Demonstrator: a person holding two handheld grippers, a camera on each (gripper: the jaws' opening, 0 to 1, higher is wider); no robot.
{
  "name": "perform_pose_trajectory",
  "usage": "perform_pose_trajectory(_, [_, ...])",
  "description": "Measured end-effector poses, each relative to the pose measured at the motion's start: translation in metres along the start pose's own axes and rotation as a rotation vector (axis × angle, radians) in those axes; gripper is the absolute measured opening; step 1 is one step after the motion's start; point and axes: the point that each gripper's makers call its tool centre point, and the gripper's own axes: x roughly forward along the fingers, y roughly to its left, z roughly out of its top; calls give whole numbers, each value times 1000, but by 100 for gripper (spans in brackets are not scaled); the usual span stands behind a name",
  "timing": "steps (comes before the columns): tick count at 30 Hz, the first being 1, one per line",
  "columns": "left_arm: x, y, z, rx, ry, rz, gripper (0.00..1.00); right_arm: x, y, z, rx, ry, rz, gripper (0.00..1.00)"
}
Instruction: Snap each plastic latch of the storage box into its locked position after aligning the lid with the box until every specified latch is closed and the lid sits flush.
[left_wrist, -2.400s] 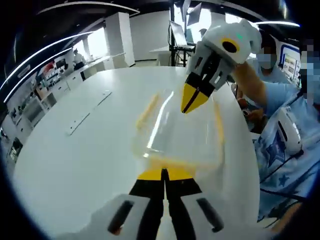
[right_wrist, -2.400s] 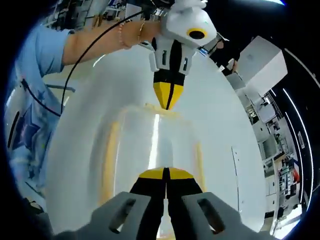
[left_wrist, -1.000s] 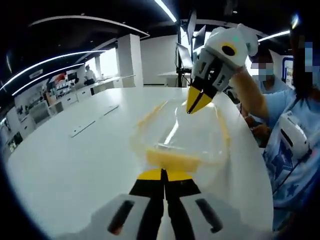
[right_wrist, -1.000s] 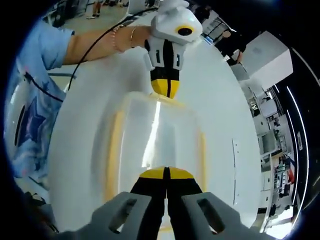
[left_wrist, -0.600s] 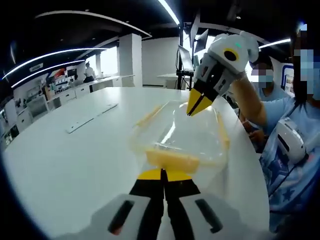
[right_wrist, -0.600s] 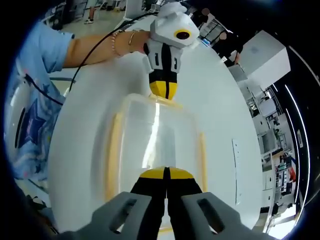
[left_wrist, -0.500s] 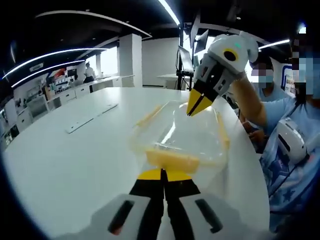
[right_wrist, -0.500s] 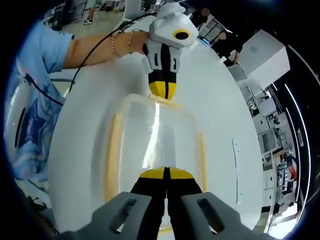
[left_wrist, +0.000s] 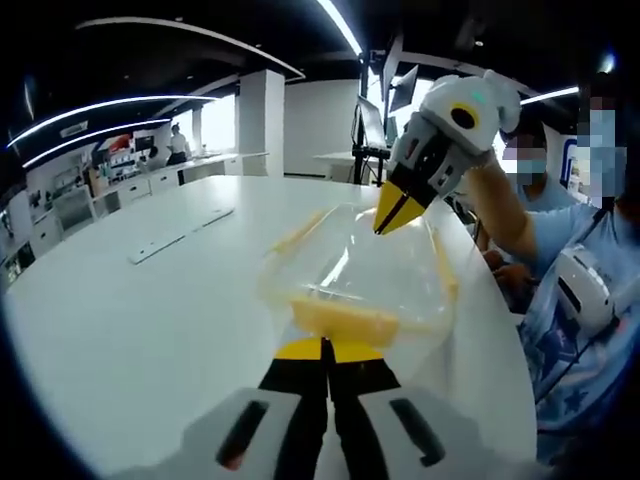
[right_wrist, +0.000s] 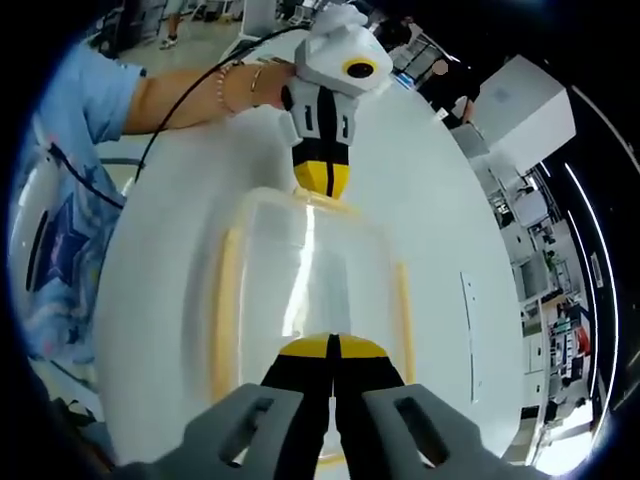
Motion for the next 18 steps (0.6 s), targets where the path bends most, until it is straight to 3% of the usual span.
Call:
perform_pose_trajectory(1, [1,-1,-1,-3,-1,2,0,0,0,0,0,-3,-2,0])
perform_pose_trajectory(2, [10,-12,11,-9,-62,-62,0,0,0,-1,4,-1,0,0])
perform_pose_trajectory(3, [-3,-4,6,-8,-6,-19,0,2,0,-2,5,-6,-2,0])
perform_pose_trajectory(5, [-8,-1,6,60,21,19,0,2,0,-1,13,-12,-1,0])
perform_pose_trajectory(13, [-15,3,4,-6,-32,-3,0,6,2,3,19,2,-46,0])
perform_pose_trajectory(18, [-12,8,4,-16,-45,21,0,5,2,5,16,31,-93,0])
